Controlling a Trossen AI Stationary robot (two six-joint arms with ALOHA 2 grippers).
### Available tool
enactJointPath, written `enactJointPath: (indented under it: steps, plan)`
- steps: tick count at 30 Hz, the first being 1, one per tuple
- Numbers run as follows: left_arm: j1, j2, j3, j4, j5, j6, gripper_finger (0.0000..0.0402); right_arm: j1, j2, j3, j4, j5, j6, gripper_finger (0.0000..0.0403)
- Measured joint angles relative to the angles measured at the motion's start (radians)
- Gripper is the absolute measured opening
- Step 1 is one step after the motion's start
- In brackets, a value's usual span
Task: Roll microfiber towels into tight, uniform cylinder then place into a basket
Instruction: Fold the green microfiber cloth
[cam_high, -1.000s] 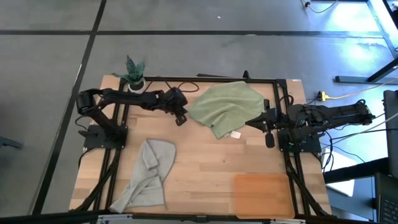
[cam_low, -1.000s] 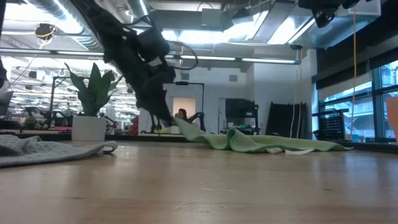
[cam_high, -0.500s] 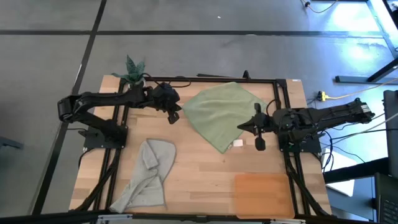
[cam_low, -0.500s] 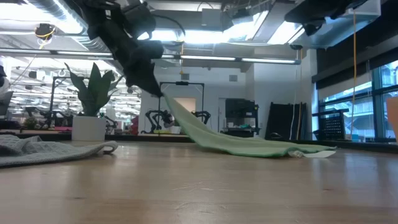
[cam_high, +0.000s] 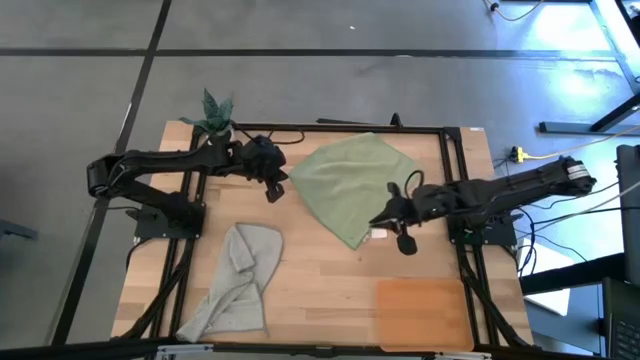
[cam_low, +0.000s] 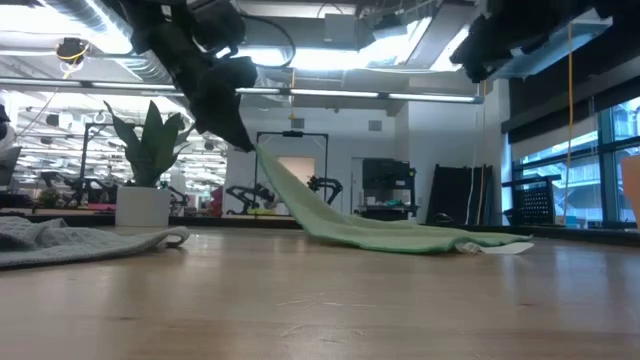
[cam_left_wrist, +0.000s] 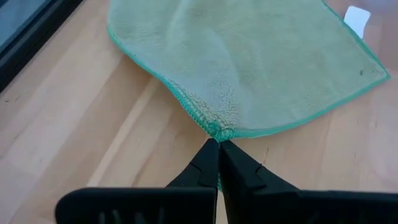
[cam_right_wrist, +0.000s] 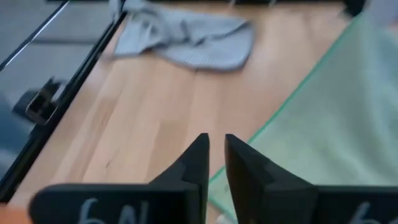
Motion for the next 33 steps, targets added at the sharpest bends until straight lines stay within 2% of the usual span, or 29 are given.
enactJointPath:
  steps: [3,8,13,20,28,33]
  plan:
    - [0.000,0.000,0.000,0.000,0.000,0.000,0.0000,0.000,0.068,0.000,0.001,-0.043,-0.013,0.0077]
    - [0.000,0.000,0.000,0.000,0.003,0.000,0.0000,0.001,0.191,0.000,0.003,-0.043,-0.088,0.0093]
    - [0.000,0.000,0.000,-0.001,0.009,0.000,0.0000,0.001,0.319,0.000,0.017,-0.045,-0.166,0.0094]
    - [0.000,0.000,0.000,-0.021,0.010,0.000,0.0000,0.002,0.465,0.000,0.157,-0.059,-0.279,0.0094]
    - [0.000,0.000,0.000,-0.024,0.011,0.000,0.0000,0.002,0.578,0.000,0.186,-0.058,-0.317,0.0094]
    - [0.000,0.000,0.000,-0.024,0.011,0.000,0.0000,0.002,0.626,0.000,0.188,-0.016,-0.316,0.0094]
